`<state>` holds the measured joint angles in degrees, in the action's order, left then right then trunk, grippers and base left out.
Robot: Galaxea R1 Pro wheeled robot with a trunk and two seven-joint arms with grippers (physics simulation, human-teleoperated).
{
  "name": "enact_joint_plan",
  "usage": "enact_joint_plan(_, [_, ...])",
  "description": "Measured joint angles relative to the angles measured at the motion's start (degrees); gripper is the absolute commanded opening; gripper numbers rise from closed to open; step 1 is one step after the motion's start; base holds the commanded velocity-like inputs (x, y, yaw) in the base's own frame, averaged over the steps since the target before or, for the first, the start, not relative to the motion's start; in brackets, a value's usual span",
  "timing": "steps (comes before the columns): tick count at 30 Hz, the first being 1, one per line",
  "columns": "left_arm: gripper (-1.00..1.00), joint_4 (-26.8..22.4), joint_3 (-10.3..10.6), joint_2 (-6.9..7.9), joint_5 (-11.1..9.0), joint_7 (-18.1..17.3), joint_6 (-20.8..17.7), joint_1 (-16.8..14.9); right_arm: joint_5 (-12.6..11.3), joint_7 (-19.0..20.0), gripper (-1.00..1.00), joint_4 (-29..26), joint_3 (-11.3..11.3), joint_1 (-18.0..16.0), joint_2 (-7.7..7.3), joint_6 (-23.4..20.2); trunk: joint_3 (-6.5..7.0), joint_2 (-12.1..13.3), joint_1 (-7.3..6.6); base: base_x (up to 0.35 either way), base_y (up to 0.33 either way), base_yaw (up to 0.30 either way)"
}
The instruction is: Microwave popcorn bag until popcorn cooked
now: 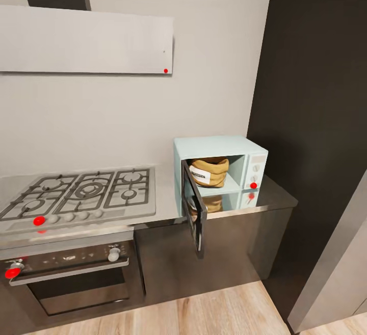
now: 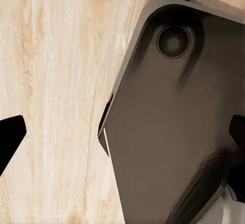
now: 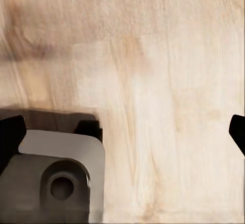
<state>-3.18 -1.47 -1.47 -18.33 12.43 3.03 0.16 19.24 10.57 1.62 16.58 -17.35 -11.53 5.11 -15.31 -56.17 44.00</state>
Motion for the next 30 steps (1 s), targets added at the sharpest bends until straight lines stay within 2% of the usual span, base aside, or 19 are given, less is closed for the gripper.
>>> enact_joint_plan(3, [1.0,0.0,0.0,0.0,0.02,0.0,0.0,0.0,0.01,-0.36,1.0,0.05,0.03,4.18,0.02,-0.1,0.01,0.0,0.0,0.0,0.0,0.0])
enact_joint_plan(5, [1.0,0.01,0.01,0.0,0.03,-0.06,0.0,0.0,-0.01,-0.38,1.0,0.05,0.07,5.0,-0.05,-0.31,0.01,0.0,0.0,0.0,0.0,0.0])
enact_joint_plan(15, [1.0,-0.03,0.27,-0.01,0.15,-0.16,0.0,-0.01,-0.4,-1.61,1.0,0.05,0.25,5.47,0.14,-0.74,0.01,0.0,0.0,0.0,0.0,0.0])
enact_joint_plan(17, [1.0,-1.67,0.5,0.39,0.26,0.38,-0.06,-0.02,-0.31,-1.76,1.0,0.05,0.25,5.48,0.14,-0.7,0.02,0.0,0.0,0.0,0.0,0.0])
enact_joint_plan(19, [1.0,-9.11,0.56,1.27,0.37,1.05,-0.82,-0.05,-0.28,-1.74,1.0,0.05,0.26,5.48,0.1,-0.74,0.03,0.0,0.0,0.0,0.0,0.0])
enact_joint_plan(22, [1.0,-22.58,0.36,1.66,1.2,1.36,-2.23,-0.05,-0.12,-1.76,1.0,-0.01,0.13,5.48,-0.14,-0.72,0.03,0.0,0.0,0.0,0.0,0.0])
enact_joint_plan(24, [1.0,-28.18,0.3,1.54,1.1,1.21,-2.97,-0.02,-0.05,-1.82,1.0,-0.02,0.1,5.48,-0.23,-0.64,0.02,0.0,0.0,0.0,0.0,0.0])
enact_joint_plan(25, [1.0,-32.45,0.39,1.35,0.87,1.16,-4.72,-0.03,-0.03,-1.89,1.0,-0.03,0.09,5.48,-0.26,-0.63,0.03,0.01,0.0,0.0,0.0,0.0])
enact_joint_plan(29, [1.0,-53.42,0.5,0.6,0.59,0.58,-17.42,-0.09,0.0,-1.98,1.0,-0.03,0.08,5.48,-0.23,-0.6,0.03,0.01,0.0,0.0,0.0,0.0])
enact_joint_plan(30, [1.0,-56.72,0.59,0.45,0.59,0.5,-18.67,-0.11,0.0,-1.99,1.0,-0.03,0.08,5.48,-0.19,-0.6,0.02,0.01,0.0,0.0,0.0,0.0])
